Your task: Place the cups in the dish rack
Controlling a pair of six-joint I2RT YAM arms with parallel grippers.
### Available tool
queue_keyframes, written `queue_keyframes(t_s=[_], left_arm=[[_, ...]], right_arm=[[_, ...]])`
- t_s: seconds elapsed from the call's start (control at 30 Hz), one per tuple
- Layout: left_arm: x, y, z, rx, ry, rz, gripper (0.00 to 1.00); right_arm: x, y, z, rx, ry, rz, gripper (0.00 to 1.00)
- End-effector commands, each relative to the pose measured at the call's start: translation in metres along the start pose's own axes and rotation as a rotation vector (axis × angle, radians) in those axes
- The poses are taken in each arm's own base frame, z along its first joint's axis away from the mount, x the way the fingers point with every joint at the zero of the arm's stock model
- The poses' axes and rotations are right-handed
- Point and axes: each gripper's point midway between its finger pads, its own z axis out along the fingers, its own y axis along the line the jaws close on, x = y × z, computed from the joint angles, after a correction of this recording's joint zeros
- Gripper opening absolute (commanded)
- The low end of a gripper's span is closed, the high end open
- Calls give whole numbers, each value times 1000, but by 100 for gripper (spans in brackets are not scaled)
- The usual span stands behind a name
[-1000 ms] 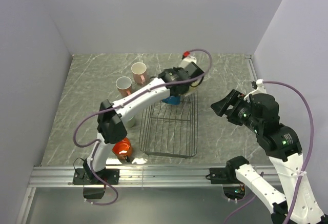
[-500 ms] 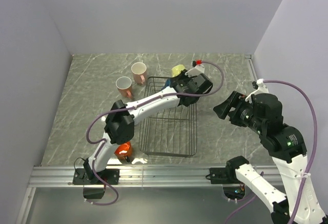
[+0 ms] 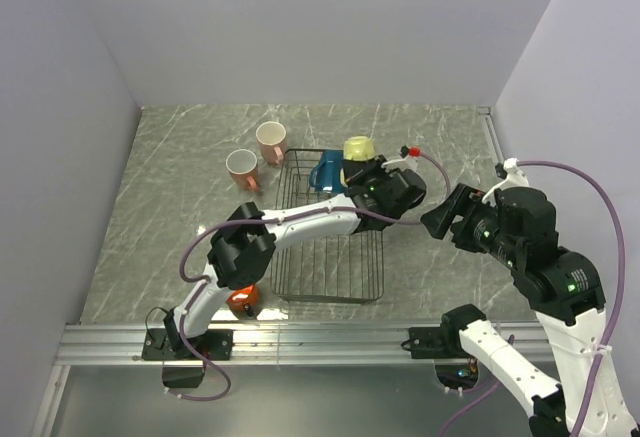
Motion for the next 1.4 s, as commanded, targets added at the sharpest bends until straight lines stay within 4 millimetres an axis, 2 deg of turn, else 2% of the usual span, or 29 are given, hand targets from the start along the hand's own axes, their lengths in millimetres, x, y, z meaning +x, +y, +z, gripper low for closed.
queue_keyframes(t_s=[0.0, 0.3, 0.47, 0.5, 0.53, 0.63, 0.7, 0.73, 0.83, 1.0, 1.03, 1.37], left_arm=[[-16, 26, -14, -91, -28, -38, 0], [22, 1, -18, -65, 7, 135, 0], [30, -6, -17, -81, 27, 168, 1], [31, -9, -17, -71, 32, 170, 3], [34, -16, -17, -59, 40, 128, 16], [41, -15, -19, -42, 75, 138, 34], [46, -14, -22, -40, 87, 141, 38], [46, -12, -23, -40, 87, 117, 44], [51, -7, -30, -34, 93, 106, 55], [54, 5, -42, -42, 92, 107, 63], [56, 11, -45, -49, 98, 112, 67], [33, 43, -63, 70, 112, -40, 92]], right_arm=[[-11, 3, -13, -17, -52, -15, 79], [-3, -2, -16, -13, -46, -9, 79], [5, -2, -13, -22, -17, -1, 79], [6, -2, -12, -20, -11, 1, 79], [7, -3, -12, -17, -9, 4, 79], [11, -3, -10, -23, 3, 10, 79], [14, -2, -7, -28, 13, 23, 79], [15, -2, -6, -33, 16, 27, 79], [21, -1, 0, -40, 40, 47, 78], [27, 2, 7, -58, 57, 86, 78], [28, 3, 8, -64, 62, 91, 78], [28, 12, 19, -100, 73, 144, 76]])
